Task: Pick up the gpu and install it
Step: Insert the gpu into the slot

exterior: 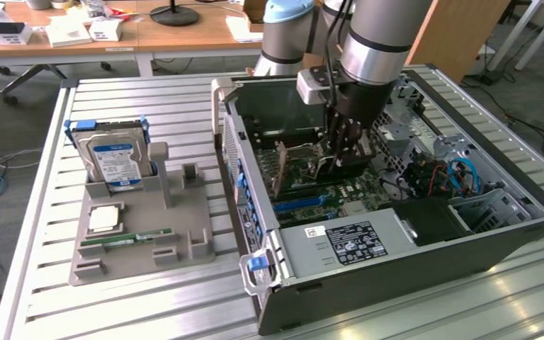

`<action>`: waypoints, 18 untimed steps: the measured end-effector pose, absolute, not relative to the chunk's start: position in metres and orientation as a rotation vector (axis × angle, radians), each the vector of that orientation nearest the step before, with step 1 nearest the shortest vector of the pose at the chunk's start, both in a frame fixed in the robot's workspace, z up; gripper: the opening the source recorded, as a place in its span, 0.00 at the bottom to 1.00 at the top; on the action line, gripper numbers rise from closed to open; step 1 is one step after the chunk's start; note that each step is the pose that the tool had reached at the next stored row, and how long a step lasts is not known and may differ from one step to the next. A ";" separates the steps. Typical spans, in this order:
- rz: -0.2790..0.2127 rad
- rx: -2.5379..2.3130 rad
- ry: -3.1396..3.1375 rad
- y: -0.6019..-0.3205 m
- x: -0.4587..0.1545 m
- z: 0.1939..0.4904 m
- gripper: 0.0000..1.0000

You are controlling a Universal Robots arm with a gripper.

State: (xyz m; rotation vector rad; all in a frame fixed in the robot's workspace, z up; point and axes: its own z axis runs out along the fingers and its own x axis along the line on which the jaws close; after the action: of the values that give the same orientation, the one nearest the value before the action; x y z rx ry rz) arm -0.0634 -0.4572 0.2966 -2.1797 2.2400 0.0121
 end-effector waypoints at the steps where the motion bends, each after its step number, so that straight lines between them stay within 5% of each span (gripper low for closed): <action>1: 0.012 -2.179 2.241 -0.457 -0.065 0.297 0.26; 18: 0.012 -2.177 2.243 -0.457 -0.072 0.284 0.26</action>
State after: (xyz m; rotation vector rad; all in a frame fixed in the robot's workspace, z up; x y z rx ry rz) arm -0.0723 -0.4572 0.2837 -2.1769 2.2426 0.0122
